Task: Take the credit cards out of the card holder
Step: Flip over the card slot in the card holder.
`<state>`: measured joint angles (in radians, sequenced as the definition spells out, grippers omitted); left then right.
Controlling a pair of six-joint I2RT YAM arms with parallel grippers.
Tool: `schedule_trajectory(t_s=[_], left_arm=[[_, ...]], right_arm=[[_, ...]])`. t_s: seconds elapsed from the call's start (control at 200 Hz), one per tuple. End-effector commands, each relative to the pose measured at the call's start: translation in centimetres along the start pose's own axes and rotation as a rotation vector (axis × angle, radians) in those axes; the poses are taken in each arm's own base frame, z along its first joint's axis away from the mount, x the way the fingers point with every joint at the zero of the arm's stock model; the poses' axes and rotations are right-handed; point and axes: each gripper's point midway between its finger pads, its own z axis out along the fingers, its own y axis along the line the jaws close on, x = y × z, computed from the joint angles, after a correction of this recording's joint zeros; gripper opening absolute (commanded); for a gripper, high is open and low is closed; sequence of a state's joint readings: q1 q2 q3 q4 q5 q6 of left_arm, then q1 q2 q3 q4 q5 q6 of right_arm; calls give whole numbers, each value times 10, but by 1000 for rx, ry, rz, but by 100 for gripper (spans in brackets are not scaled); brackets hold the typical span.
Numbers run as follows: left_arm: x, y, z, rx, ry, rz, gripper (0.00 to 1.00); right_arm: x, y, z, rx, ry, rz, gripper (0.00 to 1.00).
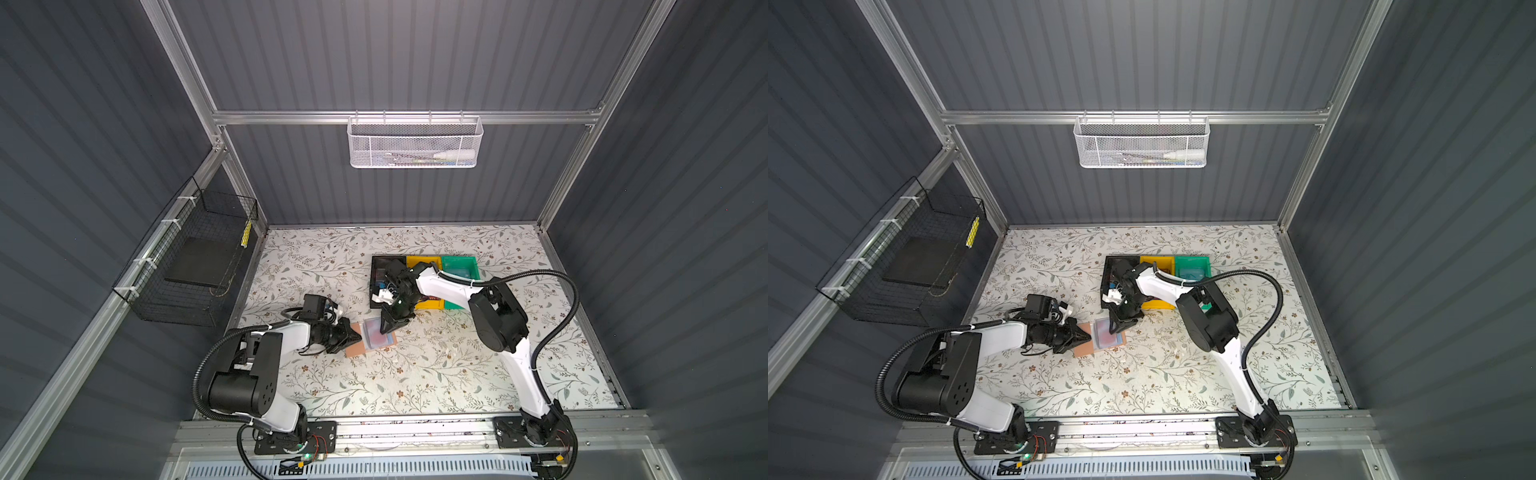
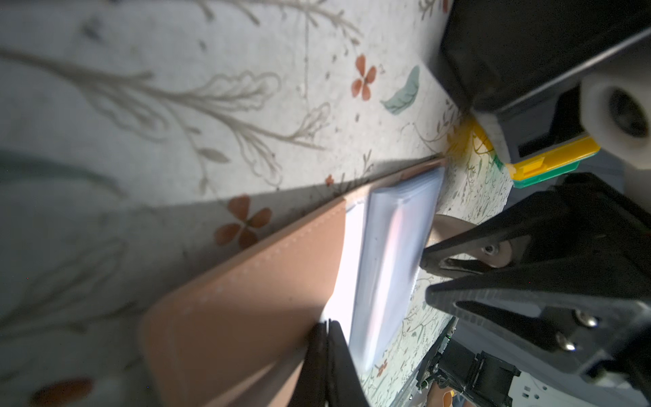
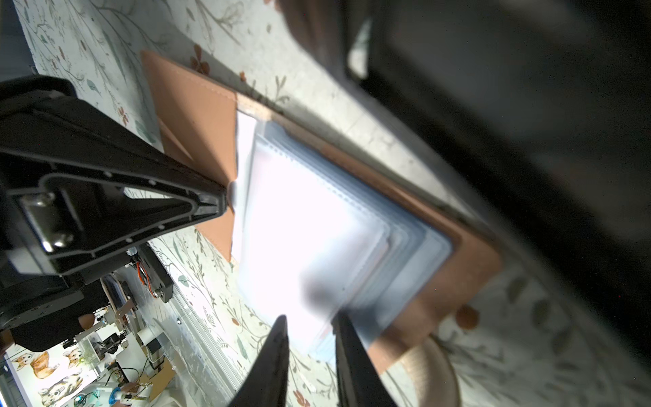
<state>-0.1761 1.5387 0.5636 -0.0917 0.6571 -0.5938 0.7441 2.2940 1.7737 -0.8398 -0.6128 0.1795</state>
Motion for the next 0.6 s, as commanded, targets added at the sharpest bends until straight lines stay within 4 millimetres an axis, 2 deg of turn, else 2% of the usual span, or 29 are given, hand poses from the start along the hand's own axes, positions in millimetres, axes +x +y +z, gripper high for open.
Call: schedule_trajectory(t_s=[0.0,0.38,0.595], left_arm=[[8,16,5,-58,29,-25,6],[7,14,4,-53,21,-25,6],[7,14,3,-53,20,-23,6]], right_arm=[[8,-12,0,49,19,21,27],[4,-1,10,-9,31,18,27],[4,-1,12,-11,34,20,27]])
